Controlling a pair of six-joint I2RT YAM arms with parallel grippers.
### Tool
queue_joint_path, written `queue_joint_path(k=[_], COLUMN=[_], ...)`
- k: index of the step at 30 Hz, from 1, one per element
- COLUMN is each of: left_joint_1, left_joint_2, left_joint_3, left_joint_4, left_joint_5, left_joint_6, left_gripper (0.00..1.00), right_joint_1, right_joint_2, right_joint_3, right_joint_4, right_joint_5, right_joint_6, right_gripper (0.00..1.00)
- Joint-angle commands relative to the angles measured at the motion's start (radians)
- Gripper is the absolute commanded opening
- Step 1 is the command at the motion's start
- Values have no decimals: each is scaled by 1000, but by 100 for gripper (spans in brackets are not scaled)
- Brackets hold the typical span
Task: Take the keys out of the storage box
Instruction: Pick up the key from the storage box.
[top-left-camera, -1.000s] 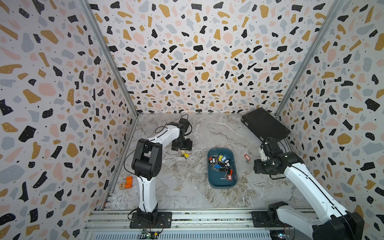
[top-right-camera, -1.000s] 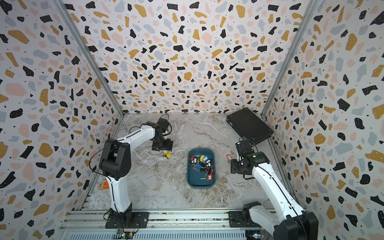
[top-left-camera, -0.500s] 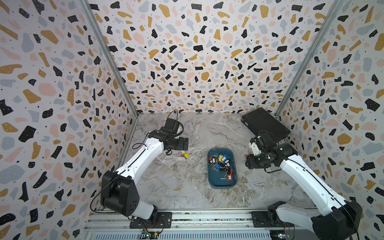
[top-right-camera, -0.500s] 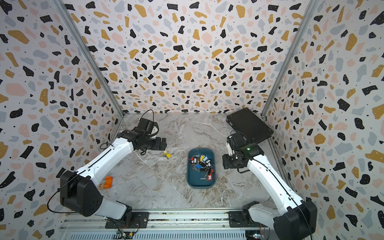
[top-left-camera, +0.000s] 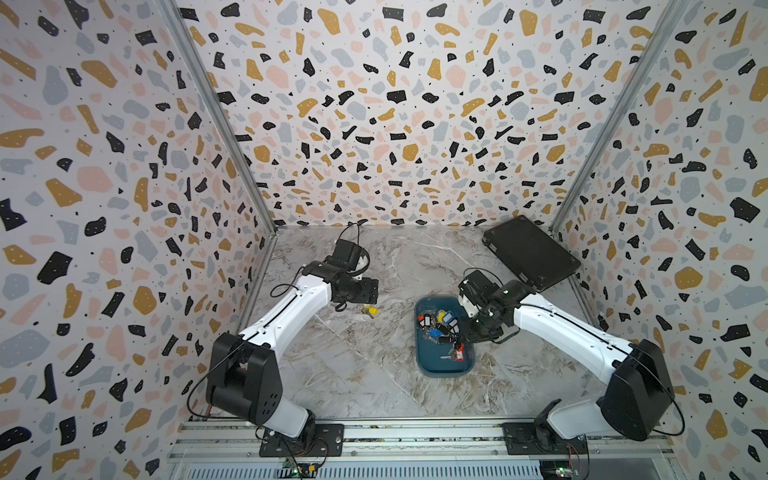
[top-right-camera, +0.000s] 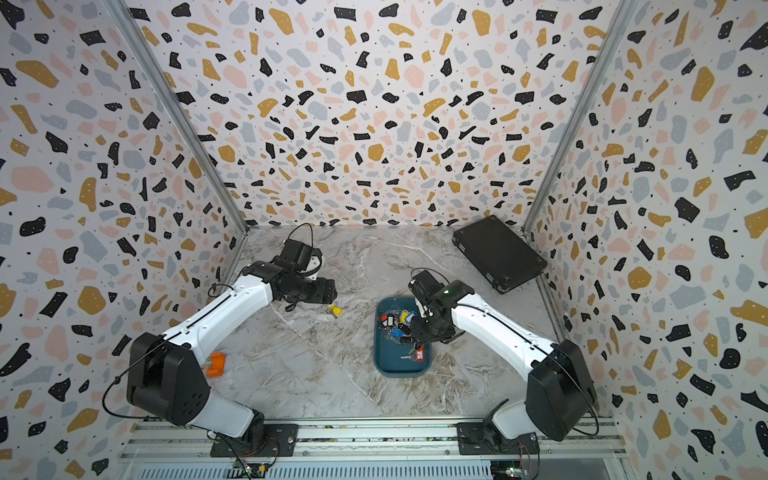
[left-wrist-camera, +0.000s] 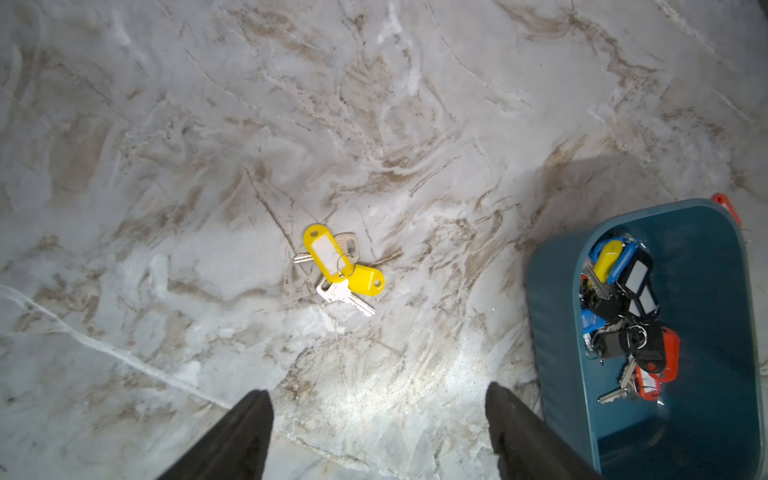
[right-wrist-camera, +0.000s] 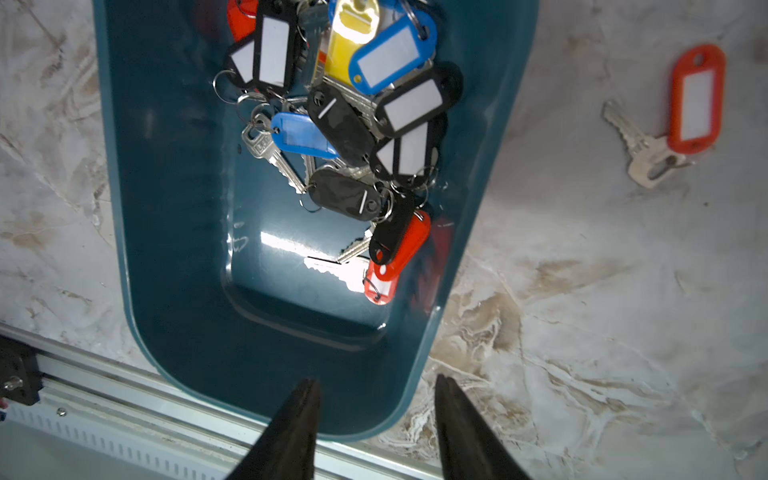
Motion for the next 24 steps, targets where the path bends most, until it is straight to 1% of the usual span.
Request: queue_joint_path(k=[1, 5, 9, 12, 17, 22, 24], left_joint_1=[-2, -3, -1, -1, -2, -2, -2], left_joint_2=[-27, -29, -30, -31, -36, -39, -37], left_joint_3=[-11, -12, -12, -11, -7, -7, -6], left_joint_4=[28, 30, 32, 31, 30, 34, 34], left_joint_5=[16, 21, 33, 40, 40, 57, 64], left_joint_6=[4, 1, -2, -4, -4, -6, -7], left_gripper=[84, 85, 94, 98, 99, 98, 98], right_joint_1=[30, 48, 57, 67, 70, 70, 70], right_joint_2=[39, 108, 166, 181, 185, 233, 254], right_joint_3=[39, 42, 54, 66, 39, 27, 22], right_joint_4=[40, 77, 83, 52, 46, 101, 156], right_joint_5=[3, 7, 43, 100, 146, 133, 114], right_joint_6=[47, 73, 118, 161, 227, 250, 252], right_gripper=[47, 46, 40, 39, 42, 43, 43])
